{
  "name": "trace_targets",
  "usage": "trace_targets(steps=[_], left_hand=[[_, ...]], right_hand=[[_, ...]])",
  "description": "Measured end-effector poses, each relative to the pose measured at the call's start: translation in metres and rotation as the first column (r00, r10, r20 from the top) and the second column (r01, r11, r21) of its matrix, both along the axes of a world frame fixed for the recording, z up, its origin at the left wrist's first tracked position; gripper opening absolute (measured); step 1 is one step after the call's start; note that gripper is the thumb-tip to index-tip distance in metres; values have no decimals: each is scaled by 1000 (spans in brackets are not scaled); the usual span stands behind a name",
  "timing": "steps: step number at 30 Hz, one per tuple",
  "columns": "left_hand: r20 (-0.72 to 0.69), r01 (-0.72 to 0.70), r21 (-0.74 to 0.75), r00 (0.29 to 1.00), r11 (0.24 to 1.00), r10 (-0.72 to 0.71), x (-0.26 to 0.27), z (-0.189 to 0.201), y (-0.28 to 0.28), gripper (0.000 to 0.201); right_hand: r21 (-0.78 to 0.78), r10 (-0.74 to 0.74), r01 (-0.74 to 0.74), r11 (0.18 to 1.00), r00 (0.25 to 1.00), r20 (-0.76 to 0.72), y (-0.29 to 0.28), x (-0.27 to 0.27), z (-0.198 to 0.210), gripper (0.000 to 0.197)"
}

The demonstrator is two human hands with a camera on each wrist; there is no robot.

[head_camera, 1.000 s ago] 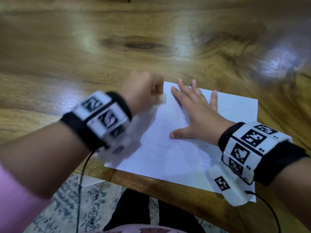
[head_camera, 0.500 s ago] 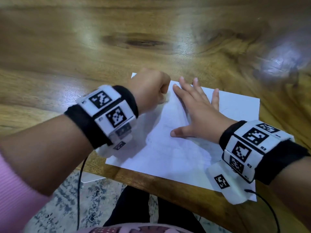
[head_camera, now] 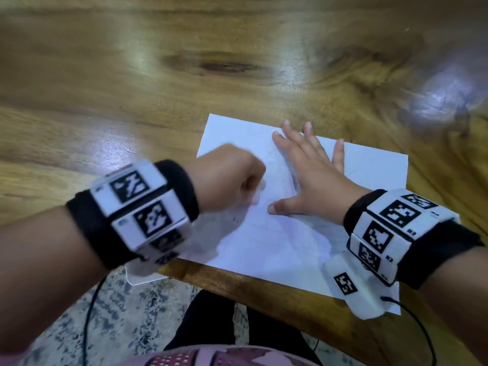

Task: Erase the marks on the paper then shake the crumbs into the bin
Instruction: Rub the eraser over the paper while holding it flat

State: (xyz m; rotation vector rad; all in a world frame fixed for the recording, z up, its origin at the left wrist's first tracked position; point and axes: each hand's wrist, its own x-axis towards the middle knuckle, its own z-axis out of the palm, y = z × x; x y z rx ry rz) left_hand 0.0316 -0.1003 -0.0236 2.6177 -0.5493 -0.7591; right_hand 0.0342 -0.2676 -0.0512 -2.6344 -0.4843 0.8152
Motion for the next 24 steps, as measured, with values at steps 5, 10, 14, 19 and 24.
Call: trace_targets(steps=[5, 10, 14, 19, 24], left_hand=[[144, -143, 1, 979, 990, 141, 27, 3, -5, 8], [-1, 38, -6, 999, 999, -38, -10, -4, 11, 10], [29, -44, -37, 999, 998, 45, 2, -5, 9, 2], [154, -107, -61, 981, 992, 115, 11, -5, 0, 3], [-26, 29, -25, 999, 999, -30, -19, -8, 14, 7]], right_hand=[[6, -5, 4, 1000, 1000, 4, 0, -1, 1, 119], [-6, 10, -10, 1000, 1000, -1, 0, -1, -1, 119], [-5, 8, -8, 1000, 1000, 8, 0, -2, 0, 119], [-5, 8, -8, 1000, 1000, 4, 1, -1, 0, 119], [-4, 9, -9, 1000, 1000, 4, -1, -1, 0, 119]])
